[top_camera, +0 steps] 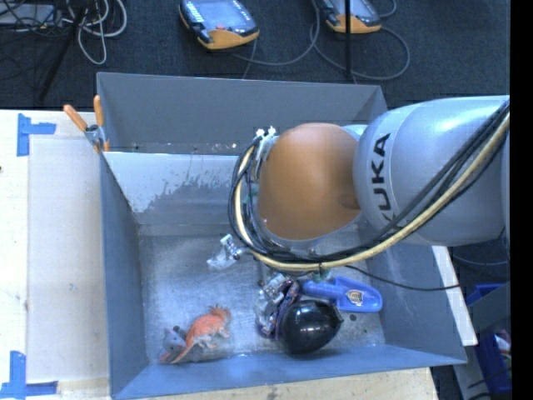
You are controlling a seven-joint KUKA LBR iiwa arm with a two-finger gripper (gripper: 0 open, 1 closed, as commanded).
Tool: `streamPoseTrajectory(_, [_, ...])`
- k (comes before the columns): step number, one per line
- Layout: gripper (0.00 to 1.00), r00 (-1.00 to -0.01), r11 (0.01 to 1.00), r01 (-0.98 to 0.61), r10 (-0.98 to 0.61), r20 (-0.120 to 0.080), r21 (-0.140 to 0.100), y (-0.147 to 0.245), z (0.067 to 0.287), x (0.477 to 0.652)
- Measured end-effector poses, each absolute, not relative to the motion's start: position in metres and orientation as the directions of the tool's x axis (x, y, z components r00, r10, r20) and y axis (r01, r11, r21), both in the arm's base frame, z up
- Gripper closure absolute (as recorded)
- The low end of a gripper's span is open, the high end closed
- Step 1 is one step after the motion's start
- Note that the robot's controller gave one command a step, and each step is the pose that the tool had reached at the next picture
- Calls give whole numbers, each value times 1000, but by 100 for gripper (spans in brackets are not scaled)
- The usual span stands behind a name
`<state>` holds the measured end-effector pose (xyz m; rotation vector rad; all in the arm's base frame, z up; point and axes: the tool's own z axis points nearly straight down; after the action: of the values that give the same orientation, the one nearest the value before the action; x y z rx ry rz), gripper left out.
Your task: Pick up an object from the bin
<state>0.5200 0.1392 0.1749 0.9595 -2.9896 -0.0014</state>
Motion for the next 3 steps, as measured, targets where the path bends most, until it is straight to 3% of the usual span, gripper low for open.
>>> streamPoseTrajectory(1, [0,-833,833,-553,-553,-5,-1,146,122,498])
streamPoseTrajectory(2, [0,-937,937,-349,-349,3,0,170,88,500])
streamPoseTrajectory(3, [100,-802,802,-597,-597,-7,6,123,74,546])
